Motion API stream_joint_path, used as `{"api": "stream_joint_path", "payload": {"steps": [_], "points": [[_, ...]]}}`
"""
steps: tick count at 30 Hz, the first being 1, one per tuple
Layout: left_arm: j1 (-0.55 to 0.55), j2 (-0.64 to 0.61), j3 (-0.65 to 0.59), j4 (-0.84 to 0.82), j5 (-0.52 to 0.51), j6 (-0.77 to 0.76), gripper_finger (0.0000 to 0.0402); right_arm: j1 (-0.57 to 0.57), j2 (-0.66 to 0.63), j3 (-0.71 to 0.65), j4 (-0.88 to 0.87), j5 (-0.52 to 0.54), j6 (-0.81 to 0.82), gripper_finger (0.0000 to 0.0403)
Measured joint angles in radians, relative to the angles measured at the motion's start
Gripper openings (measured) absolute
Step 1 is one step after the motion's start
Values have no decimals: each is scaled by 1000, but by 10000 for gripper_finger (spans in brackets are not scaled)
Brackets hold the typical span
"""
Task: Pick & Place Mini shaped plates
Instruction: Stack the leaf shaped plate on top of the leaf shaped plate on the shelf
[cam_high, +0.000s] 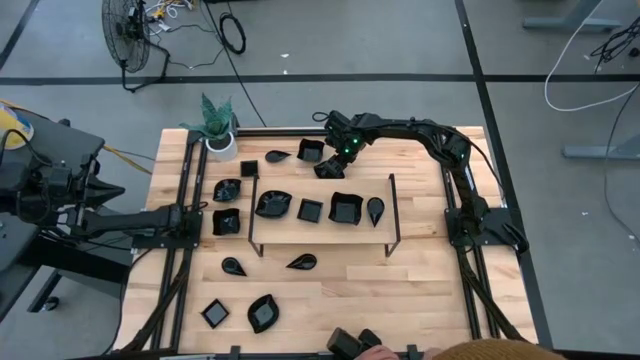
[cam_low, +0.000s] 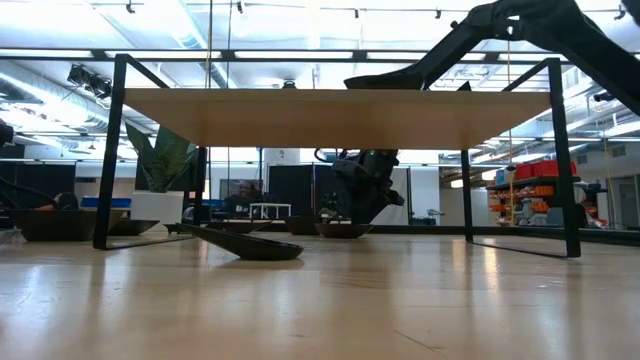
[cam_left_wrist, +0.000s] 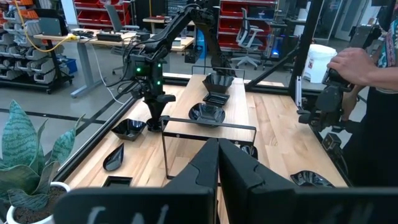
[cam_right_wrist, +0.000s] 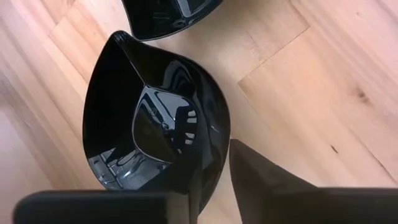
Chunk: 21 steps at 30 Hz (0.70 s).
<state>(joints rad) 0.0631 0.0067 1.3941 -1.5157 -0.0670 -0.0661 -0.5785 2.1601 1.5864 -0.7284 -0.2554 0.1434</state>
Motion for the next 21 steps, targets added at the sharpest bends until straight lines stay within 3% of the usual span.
{"api": "stream_joint_path", "payload": {"steps": [15, 21], "points": [[0, 0, 0, 0, 0, 0, 18, 0, -2, 0, 0, -4, 9, 9], [0, 0, 0, 0, 0, 0, 18, 0, -2, 1, 0, -3, 10, 3]]}}
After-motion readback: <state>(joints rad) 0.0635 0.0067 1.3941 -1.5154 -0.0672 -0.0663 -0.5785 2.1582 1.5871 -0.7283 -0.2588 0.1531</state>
